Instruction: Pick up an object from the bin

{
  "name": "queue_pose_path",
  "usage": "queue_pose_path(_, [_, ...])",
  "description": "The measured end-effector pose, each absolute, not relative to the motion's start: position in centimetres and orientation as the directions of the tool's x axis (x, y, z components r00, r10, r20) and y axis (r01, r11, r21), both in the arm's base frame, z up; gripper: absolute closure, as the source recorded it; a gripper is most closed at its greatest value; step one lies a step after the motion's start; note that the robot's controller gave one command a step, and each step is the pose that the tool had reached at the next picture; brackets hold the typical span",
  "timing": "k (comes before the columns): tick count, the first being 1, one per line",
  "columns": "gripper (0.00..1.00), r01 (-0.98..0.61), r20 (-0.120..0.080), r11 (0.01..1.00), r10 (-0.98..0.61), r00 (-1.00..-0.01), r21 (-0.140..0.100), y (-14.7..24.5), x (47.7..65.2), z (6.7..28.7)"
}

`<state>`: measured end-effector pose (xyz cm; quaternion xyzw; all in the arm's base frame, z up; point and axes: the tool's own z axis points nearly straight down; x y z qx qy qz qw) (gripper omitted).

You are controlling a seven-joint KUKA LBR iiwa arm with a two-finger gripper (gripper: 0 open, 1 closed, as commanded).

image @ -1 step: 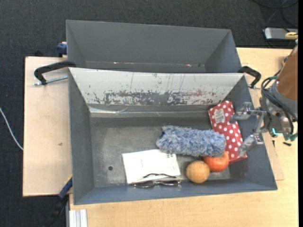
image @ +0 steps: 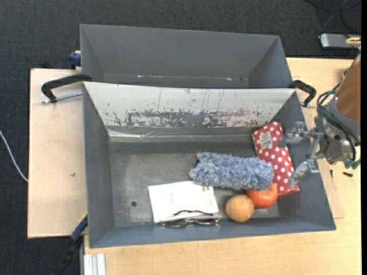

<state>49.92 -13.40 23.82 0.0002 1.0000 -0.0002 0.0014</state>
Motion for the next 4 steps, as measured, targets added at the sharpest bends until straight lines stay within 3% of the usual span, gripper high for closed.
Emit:
queue_pose_path(1, [0.0,0.038,-0.007,0.999,0.038,-0.999,0.0,-12.1,52.8,16.5])
queue_pose_path(2, [0.0,0.154,-0.003,0.988,0.154,-0.988,0.001,-8.7,54.9,16.0])
queue_pose_path(3, [0.0,0.084,-0.002,0.996,0.084,-0.996,0.0,-5.4,55.2,12.2])
queue_pose_path(4, [0.0,0.298,-0.002,0.955,0.298,-0.955,0.002,-4.7,55.1,8.3])
